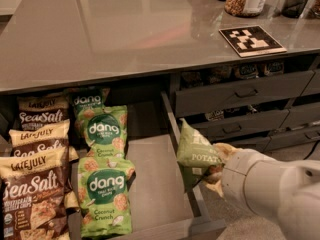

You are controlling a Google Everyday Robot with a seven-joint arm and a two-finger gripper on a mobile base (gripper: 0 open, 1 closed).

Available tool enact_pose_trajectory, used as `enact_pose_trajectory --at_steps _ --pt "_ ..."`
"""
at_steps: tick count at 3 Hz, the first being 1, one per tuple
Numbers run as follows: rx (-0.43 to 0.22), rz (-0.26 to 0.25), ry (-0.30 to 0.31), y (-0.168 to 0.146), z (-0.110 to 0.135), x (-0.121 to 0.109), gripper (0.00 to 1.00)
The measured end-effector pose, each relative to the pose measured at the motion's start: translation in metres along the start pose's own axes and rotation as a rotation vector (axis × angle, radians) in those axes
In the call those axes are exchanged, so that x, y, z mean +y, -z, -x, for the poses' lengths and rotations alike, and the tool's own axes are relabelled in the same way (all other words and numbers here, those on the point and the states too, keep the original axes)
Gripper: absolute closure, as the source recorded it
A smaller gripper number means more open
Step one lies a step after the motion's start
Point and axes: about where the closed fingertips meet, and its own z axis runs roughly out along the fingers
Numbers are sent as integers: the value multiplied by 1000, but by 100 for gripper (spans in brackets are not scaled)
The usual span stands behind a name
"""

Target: Pick green jalapeno chip bag from top drawer and place on counter

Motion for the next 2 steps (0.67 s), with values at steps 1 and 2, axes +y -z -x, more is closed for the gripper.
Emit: enact_pose_trajectory --at_steps 1,2 --pt "-77 169 -36 -53 -2 17 100" --pt "-103 358 -75 -113 6 40 100"
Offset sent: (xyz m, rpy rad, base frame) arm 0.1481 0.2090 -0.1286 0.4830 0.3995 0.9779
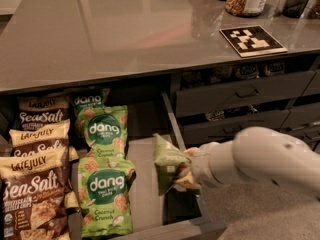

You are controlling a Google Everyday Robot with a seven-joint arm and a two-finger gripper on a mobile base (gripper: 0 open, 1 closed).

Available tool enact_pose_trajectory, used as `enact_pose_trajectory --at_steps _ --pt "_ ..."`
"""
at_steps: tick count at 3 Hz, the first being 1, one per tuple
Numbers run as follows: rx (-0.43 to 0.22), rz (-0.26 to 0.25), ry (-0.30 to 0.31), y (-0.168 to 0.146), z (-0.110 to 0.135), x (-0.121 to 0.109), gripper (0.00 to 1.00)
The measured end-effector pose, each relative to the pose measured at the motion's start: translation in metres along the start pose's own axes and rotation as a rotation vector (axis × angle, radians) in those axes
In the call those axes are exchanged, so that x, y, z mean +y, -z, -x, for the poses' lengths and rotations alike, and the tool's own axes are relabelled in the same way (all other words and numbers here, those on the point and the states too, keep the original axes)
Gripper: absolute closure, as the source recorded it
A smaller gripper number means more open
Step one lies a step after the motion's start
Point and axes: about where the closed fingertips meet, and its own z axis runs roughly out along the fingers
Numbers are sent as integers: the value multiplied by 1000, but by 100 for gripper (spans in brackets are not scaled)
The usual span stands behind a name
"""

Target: Pick green jalapeno chip bag from top drawer and place on counter

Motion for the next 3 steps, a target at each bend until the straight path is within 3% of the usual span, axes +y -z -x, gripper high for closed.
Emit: enact_pose_trajectory --at_steps 1,2,3 --pt "-9 66 -17 -27 4 0 100" --pt "-9 66 -17 -27 4 0 100" --pt "-72 75 39 -15 32 -2 100"
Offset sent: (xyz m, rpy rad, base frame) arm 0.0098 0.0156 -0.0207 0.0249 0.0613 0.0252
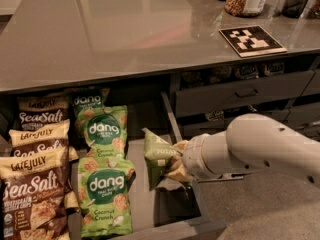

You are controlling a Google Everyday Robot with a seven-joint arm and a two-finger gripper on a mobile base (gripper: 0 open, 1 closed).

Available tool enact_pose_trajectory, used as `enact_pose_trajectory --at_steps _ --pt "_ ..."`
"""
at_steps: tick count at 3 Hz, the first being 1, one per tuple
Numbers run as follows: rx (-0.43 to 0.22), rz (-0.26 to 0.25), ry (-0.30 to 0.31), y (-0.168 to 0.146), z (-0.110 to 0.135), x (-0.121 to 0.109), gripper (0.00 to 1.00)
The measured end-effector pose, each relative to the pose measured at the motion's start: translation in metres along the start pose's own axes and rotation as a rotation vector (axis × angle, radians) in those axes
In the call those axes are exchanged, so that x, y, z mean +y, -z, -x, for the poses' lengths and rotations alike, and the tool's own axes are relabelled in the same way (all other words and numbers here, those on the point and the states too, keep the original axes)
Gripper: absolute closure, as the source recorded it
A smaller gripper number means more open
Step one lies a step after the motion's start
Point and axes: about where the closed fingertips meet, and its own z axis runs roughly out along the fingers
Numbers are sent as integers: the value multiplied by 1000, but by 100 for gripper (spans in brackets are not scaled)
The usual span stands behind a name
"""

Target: Pick green jalapeno chip bag from top drawer and place on counter

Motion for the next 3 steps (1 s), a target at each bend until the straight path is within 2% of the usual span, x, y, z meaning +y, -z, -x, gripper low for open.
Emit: enact_pose_trajectory --at_steps 1,2,3 --pt "-104 -5 128 20 49 3 100" --pt "-188 -16 239 42 88 10 100" --pt "-193 -20 247 44 90 10 100"
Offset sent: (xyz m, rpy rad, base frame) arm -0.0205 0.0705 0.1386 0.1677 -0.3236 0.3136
